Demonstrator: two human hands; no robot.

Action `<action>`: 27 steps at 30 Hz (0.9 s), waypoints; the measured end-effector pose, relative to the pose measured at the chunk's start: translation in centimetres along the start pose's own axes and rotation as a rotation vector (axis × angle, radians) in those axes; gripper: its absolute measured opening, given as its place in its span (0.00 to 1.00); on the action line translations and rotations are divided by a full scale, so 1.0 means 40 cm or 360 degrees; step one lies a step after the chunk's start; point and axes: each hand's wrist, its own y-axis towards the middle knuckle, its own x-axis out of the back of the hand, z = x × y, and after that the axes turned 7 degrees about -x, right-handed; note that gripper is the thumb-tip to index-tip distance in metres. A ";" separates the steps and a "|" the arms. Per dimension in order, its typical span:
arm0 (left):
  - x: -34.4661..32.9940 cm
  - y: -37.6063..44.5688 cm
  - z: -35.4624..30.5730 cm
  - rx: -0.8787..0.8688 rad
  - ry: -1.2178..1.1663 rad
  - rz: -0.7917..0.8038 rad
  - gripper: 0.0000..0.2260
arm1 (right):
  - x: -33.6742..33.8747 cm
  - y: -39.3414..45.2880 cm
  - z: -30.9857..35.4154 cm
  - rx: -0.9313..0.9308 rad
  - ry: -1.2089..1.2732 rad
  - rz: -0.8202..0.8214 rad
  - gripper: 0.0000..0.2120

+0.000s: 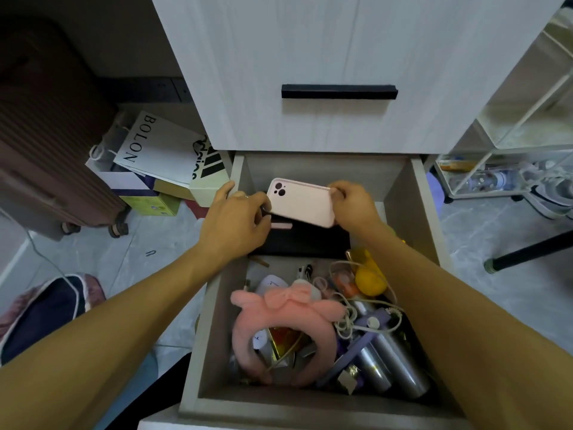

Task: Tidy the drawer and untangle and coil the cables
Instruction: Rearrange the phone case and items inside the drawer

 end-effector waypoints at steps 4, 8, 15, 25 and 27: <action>-0.003 0.000 0.003 0.0021 -0.0054 -0.0022 0.05 | -0.051 0.046 0.023 -0.0606 0.0606 -0.0125 0.23; -0.001 0.001 0.005 0.0018 -0.0090 -0.0042 0.03 | -0.092 0.006 0.002 -0.0574 0.0491 -0.0122 0.25; -0.007 -0.001 0.007 0.0031 -0.0115 -0.0072 0.03 | -0.111 -0.018 -0.006 -0.0174 -0.0430 -0.0136 0.33; 0.002 0.000 0.002 0.0065 -0.0104 -0.0019 0.04 | -0.129 -0.024 0.003 0.0030 -0.0631 -0.0045 0.29; 0.003 -0.002 -0.001 0.0058 -0.0086 -0.0017 0.04 | -0.127 -0.023 0.008 0.0036 -0.0693 -0.0056 0.28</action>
